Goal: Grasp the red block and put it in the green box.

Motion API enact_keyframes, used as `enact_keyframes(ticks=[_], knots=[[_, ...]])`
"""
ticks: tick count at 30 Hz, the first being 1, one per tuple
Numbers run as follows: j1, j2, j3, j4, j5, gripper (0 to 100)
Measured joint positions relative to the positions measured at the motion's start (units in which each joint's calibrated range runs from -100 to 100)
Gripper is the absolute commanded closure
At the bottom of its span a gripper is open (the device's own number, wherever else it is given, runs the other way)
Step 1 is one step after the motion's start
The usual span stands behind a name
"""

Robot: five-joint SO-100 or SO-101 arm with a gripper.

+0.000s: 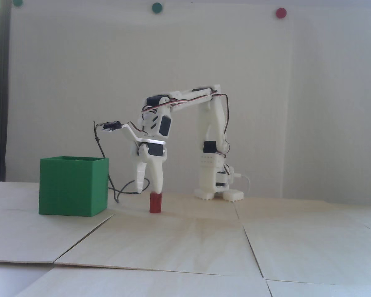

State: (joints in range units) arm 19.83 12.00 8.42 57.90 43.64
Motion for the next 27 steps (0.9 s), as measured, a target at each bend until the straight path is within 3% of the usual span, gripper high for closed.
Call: enact_keyframes(ticks=[11, 27], knots=[[-5.81, 0.00, 0.00, 0.00, 0.46, 67], [-6.04, 0.00, 4.30, 0.00, 5.29, 67]])
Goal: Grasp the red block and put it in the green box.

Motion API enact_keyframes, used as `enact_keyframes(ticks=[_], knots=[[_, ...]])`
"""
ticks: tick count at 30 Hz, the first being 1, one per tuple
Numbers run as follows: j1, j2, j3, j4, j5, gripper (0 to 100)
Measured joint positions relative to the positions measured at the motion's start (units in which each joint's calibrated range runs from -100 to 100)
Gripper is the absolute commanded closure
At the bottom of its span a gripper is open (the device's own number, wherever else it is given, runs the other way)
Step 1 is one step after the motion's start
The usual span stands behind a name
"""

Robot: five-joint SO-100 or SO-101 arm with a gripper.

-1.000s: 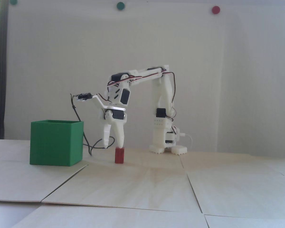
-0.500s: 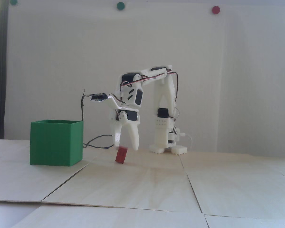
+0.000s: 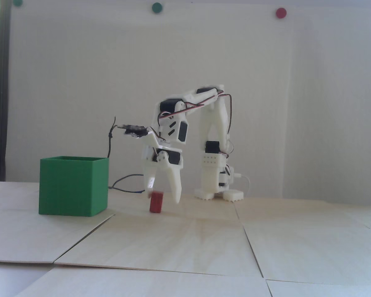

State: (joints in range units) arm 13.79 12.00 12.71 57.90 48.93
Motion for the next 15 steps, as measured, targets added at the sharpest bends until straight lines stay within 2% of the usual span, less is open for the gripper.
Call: enact_keyframes(ticks=[13, 14, 15], knots=[[0.00, 0.00, 2.06, 0.00, 3.19, 68], [0.00, 0.00, 2.06, 0.00, 3.29, 70], [0.00, 0.00, 2.06, 0.00, 3.34, 76]])
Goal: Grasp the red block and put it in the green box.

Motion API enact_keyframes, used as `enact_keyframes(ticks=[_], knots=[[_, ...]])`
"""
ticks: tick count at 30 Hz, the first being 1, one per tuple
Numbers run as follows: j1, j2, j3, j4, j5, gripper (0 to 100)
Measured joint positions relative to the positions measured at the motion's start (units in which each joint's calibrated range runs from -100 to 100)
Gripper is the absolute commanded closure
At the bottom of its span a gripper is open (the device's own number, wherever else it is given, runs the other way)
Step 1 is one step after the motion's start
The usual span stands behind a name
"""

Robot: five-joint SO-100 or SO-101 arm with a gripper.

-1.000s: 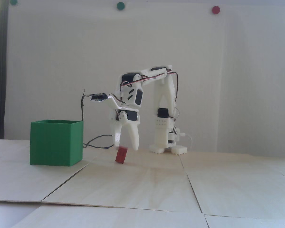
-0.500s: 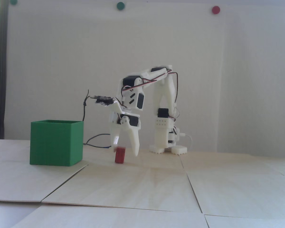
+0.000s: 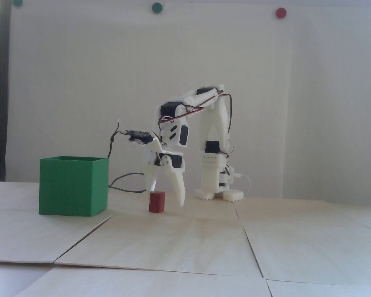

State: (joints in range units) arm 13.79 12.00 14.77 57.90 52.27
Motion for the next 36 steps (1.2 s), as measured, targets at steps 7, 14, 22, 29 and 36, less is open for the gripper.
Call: enact_keyframes(ticks=[7, 14, 22, 29, 36], knots=[[0.00, 0.00, 0.00, 0.00, 0.00, 99], [-0.08, 0.00, 0.00, 0.00, 0.00, 98], [-0.08, 0.00, 0.00, 0.00, -1.03, 98], [0.00, 0.00, -6.09, 6.24, -7.45, 98], [1.68, 0.00, -29.45, 26.12, -9.81, 98]])
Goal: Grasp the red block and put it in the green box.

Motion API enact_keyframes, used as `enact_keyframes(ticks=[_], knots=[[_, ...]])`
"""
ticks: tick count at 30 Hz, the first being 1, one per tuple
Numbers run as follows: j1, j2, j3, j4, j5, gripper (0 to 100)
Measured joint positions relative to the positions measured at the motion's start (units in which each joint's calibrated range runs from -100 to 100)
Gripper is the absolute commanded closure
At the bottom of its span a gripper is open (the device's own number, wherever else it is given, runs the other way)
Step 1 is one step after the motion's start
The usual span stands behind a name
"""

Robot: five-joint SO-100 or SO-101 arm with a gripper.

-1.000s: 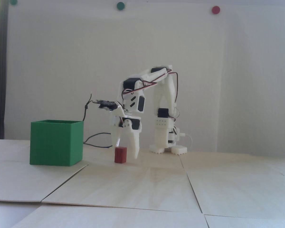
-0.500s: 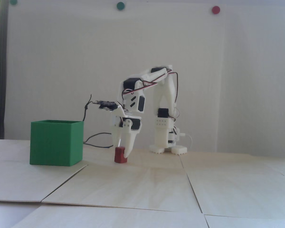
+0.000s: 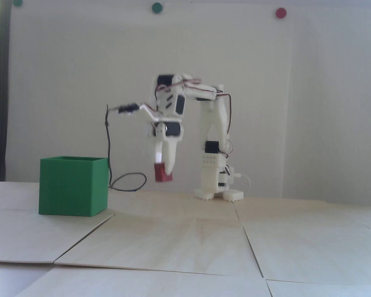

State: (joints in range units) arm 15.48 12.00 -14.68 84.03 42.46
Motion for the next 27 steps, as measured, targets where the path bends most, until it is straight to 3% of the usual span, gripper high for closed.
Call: enact_keyframes(ticks=[10, 27], knots=[[9.48, 0.00, -20.86, 4.99, -0.15, 98], [16.05, 0.00, -21.75, -22.21, -0.26, 98]])
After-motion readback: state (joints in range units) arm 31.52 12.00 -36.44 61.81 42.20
